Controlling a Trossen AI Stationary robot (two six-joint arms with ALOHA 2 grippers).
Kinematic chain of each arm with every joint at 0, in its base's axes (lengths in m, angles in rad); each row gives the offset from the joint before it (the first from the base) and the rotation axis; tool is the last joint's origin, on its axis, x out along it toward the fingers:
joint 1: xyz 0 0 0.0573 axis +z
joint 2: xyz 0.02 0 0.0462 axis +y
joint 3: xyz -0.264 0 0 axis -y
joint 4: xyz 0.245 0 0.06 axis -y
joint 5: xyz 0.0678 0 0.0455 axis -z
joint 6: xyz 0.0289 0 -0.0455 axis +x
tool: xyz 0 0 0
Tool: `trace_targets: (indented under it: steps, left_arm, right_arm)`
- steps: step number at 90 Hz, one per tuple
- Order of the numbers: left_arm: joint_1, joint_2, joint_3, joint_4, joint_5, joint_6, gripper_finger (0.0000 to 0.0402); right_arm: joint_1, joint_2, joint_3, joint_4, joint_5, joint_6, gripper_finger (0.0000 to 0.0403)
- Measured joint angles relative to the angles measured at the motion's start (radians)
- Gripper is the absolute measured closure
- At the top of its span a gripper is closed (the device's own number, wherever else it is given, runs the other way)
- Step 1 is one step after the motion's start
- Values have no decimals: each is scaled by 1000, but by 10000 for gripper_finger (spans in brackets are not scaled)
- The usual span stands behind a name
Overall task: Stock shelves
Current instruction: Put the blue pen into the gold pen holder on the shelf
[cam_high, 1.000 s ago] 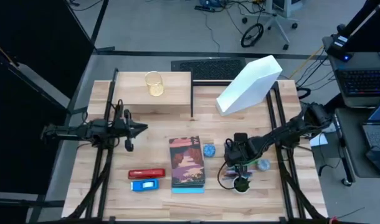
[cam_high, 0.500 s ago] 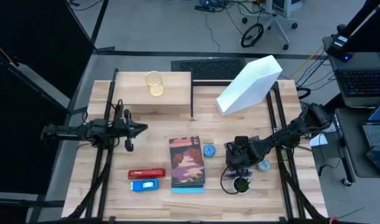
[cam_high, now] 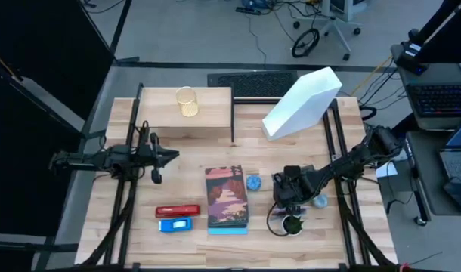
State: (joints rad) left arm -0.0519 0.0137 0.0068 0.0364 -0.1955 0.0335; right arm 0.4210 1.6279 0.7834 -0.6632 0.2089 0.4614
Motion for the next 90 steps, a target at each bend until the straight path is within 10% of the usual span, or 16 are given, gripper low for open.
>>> trace_targets:
  steps: [23,90]
  left_arm:
    - [0,0,0,0,0,0,379]
    - [0,0,0,0,0,0,379]
  right_arm:
    - [-4,0,-1,17,-69,5,387]
    - [-169,-178,138,-99,-84,42,395]
